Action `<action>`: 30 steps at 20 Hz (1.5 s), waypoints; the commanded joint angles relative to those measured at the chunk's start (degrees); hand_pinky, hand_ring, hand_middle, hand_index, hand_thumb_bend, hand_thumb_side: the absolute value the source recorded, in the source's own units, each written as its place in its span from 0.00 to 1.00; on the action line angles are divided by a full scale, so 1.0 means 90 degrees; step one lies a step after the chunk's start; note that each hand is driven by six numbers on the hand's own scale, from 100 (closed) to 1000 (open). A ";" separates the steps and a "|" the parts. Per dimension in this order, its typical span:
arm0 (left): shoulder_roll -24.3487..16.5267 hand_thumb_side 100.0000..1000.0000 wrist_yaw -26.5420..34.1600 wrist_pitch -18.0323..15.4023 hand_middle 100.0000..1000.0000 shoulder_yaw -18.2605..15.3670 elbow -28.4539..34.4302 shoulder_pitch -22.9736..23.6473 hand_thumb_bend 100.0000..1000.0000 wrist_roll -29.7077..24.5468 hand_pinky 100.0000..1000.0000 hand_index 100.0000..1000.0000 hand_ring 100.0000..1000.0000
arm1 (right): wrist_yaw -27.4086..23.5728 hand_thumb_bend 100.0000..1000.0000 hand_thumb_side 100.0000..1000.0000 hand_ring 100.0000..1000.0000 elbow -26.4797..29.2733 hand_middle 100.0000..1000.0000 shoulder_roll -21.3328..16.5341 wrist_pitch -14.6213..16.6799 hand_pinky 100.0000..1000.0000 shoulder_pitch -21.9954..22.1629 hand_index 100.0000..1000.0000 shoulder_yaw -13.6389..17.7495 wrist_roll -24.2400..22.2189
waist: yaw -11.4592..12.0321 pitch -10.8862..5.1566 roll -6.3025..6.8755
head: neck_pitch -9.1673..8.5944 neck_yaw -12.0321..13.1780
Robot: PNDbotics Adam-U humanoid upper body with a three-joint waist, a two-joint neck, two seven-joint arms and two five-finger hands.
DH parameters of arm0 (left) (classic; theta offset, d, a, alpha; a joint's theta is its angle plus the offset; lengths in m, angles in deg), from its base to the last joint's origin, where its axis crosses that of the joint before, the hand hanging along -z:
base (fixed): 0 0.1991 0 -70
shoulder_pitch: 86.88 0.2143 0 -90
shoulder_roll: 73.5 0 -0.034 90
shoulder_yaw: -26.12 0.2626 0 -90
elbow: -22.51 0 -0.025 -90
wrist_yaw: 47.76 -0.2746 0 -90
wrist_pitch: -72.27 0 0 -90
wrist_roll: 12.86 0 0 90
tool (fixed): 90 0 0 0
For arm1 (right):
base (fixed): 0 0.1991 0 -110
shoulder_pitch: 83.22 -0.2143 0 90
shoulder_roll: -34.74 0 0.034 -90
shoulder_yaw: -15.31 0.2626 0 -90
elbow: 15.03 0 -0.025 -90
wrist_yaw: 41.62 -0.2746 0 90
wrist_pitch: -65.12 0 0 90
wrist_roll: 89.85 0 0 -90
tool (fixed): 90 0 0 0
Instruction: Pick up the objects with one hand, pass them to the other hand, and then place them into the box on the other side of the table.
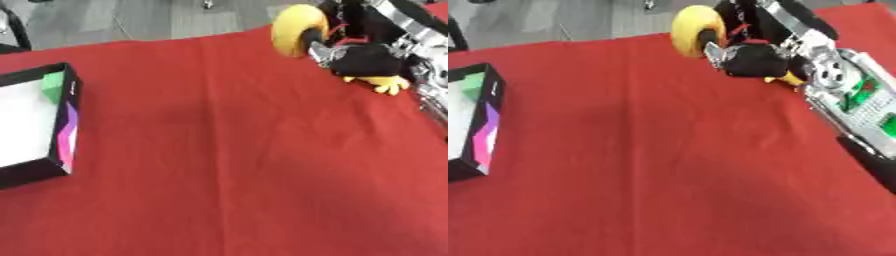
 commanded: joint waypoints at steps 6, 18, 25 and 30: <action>-0.0031 0.31 0.0243 -0.0257 0.70 0.0229 0.0654 -0.0435 0.00 -0.0307 0.80 0.75 0.82 | 0.0152 0.00 0.01 0.58 0.0098 0.45 0.0187 -0.0173 0.52 -0.0343 0.53 -0.0332 0.0191 | 0.0103 -0.0232 0.0061 | -0.0100 -0.0094; 0.0310 0.33 0.0273 -0.0541 0.72 0.1209 0.1084 -0.1170 0.00 -0.1610 0.81 0.76 0.82 | 0.0313 0.00 0.02 0.59 0.0098 0.45 0.0515 -0.0116 0.53 -0.0613 0.53 -0.0634 0.0118 | 0.0191 -0.0257 0.0131 | -0.0076 -0.0180; 0.0454 0.40 0.0398 -0.0572 0.72 0.1671 0.1084 -0.1396 0.00 -0.2262 0.81 0.77 0.82 | 0.0258 0.00 0.02 0.59 0.0098 0.45 0.0634 -0.0061 0.53 -0.0709 0.53 -0.0771 -0.0053 | 0.0218 -0.0252 0.0185 | -0.0073 -0.0208; 0.0604 0.46 0.0589 -0.0482 0.71 0.1952 0.1164 -0.1548 0.00 -0.2679 0.80 0.80 0.81 | 0.0312 0.00 0.02 0.59 0.0098 0.45 0.0707 -0.0064 0.53 -0.0750 0.53 -0.0841 -0.0149 | 0.0241 -0.0249 0.0197 | -0.0052 -0.0214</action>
